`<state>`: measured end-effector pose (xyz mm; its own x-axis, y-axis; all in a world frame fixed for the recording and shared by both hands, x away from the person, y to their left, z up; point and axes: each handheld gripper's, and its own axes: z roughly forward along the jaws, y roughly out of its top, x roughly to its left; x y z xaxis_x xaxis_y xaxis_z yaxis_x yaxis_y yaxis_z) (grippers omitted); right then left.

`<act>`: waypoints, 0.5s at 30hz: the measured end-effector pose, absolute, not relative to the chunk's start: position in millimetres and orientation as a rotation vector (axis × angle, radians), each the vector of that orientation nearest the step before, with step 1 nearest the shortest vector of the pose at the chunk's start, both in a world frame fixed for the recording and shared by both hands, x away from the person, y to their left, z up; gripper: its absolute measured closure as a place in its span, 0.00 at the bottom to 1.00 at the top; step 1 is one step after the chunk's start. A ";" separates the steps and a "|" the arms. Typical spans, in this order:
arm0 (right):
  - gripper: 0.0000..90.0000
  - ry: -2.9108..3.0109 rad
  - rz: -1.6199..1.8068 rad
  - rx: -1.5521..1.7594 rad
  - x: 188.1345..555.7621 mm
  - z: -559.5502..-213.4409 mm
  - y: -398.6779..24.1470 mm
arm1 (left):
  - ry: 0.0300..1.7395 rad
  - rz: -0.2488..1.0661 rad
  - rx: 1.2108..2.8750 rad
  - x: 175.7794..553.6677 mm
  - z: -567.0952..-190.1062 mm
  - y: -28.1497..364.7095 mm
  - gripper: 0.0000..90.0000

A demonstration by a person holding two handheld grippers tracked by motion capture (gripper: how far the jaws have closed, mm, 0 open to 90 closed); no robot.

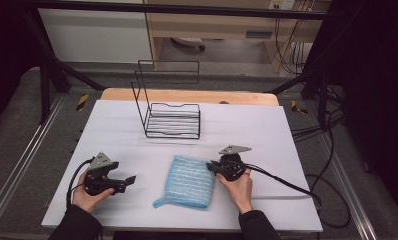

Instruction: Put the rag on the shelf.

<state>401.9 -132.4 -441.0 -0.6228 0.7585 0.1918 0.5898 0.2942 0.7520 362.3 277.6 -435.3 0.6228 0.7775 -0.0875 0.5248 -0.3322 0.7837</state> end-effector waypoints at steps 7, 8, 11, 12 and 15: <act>0.90 2.361 1.226 1.184 416.9 -437.5 -126.2 | 1.023 0.384 2.018 362.2 -435.4 277.4 0.12; 0.90 2.377 1.214 1.175 420.2 -439.9 -125.5 | 1.023 0.383 2.017 362.2 -435.4 277.2 0.12; 0.90 2.380 1.218 1.148 422.6 -442.1 -125.0 | 1.022 0.382 2.020 362.3 -435.7 276.1 0.12; 0.90 2.381 1.223 1.137 424.6 -444.2 -124.0 | 1.023 0.383 2.021 362.3 -435.8 275.6 0.12; 0.87 2.387 1.208 1.136 426.5 -448.0 -123.2 | 1.026 0.378 2.017 362.1 -435.5 274.1 0.11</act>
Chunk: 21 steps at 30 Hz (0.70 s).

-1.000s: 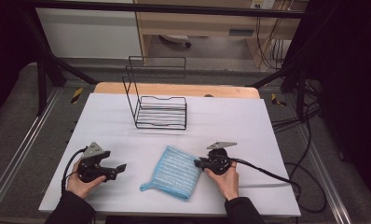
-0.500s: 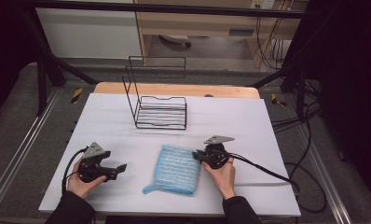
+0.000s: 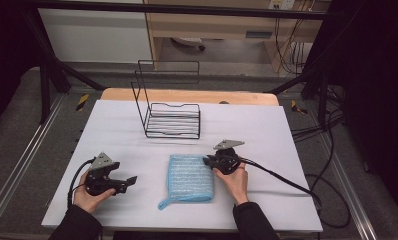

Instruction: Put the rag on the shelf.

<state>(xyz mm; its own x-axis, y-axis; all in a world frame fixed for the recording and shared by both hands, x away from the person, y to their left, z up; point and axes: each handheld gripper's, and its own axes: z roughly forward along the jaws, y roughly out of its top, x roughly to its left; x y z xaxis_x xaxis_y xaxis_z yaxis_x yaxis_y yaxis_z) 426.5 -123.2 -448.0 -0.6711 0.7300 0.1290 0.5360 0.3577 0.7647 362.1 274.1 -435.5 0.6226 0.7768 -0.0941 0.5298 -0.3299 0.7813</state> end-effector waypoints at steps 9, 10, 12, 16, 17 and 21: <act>0.42 2.339 1.314 1.123 421.5 -429.7 -136.7 | 1.029 0.377 2.018 363.9 -429.6 263.7 0.09; 0.42 2.339 1.314 1.123 421.5 -429.7 -136.7 | 1.028 0.380 2.018 364.7 -428.1 261.6 0.09; 0.32 2.332 1.333 1.130 419.9 -427.2 -140.9 | 1.031 0.384 2.017 367.1 -424.7 256.6 0.09; 0.19 2.335 1.346 1.123 415.6 -426.9 -150.3 | 1.019 0.383 2.010 373.4 -415.4 244.3 0.09; 0.17 2.339 1.347 1.123 415.3 -427.3 -152.4 | 1.012 0.383 2.009 375.0 -413.0 240.7 0.10; 0.14 2.337 1.349 1.135 414.0 -428.7 -156.9 | 1.017 0.386 2.017 385.2 -405.2 224.5 0.11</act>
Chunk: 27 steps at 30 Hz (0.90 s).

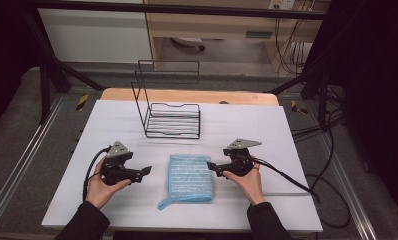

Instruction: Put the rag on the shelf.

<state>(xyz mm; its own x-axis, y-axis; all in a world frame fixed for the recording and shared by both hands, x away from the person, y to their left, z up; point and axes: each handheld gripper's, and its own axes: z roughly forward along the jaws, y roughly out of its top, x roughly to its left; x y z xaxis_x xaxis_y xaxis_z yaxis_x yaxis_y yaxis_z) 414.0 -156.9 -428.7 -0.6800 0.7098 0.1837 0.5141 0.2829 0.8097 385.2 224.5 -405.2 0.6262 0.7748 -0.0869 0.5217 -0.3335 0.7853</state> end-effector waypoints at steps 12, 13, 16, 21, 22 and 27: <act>0.09 2.349 1.338 1.149 407.7 -437.8 -164.3 | 1.076 0.378 2.016 421.5 -405.0 172.4 0.21; 0.09 2.348 1.341 1.154 407.5 -437.8 -164.1 | 1.080 0.376 2.019 423.9 -406.3 169.2 0.23; 0.09 2.347 1.338 1.155 407.3 -437.6 -164.4 | 1.092 0.358 2.031 430.4 -412.0 159.7 0.29; 0.08 2.347 1.334 1.163 406.9 -437.6 -164.2 | 1.098 0.346 2.086 437.1 -424.7 150.5 0.45; 0.08 2.347 1.333 1.163 407.1 -437.6 -164.3 | 1.102 0.326 2.092 438.6 -427.4 149.9 0.48; 0.09 2.346 1.334 1.170 406.9 -437.8 -163.9 | 1.105 0.290 2.115 441.3 -435.3 146.4 0.55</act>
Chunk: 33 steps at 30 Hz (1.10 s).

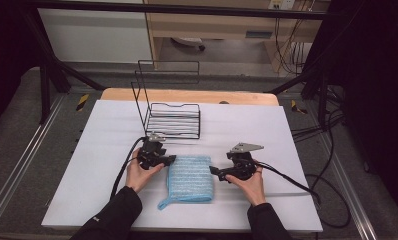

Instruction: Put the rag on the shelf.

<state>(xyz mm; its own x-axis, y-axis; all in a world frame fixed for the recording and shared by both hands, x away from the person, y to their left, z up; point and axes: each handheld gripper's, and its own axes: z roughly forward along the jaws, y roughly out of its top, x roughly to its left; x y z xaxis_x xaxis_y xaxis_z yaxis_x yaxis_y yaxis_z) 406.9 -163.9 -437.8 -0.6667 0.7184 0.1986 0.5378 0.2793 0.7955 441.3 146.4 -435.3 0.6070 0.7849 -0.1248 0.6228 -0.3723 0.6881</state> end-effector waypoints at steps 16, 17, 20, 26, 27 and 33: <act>0.08 2.348 1.349 1.172 408.3 -438.9 -162.9 | 1.123 0.211 2.119 438.0 -443.3 135.5 0.77; 0.08 2.345 1.352 1.179 408.8 -439.0 -162.6 | 1.129 0.210 2.118 438.0 -443.5 135.0 0.78; 0.08 2.342 1.356 1.185 409.8 -439.0 -162.4 | 1.141 0.203 2.114 438.0 -443.7 134.4 0.79; 0.06 2.339 1.345 1.202 415.2 -439.1 -159.3 | 1.148 0.206 2.123 437.8 -443.6 132.6 0.83; 0.06 2.334 1.358 1.203 417.0 -439.2 -158.1 | 1.149 0.205 2.124 437.8 -443.6 132.2 0.84; 0.09 2.341 1.312 1.216 430.9 -439.2 -143.3 | 1.147 0.202 2.128 438.6 -443.8 132.6 0.85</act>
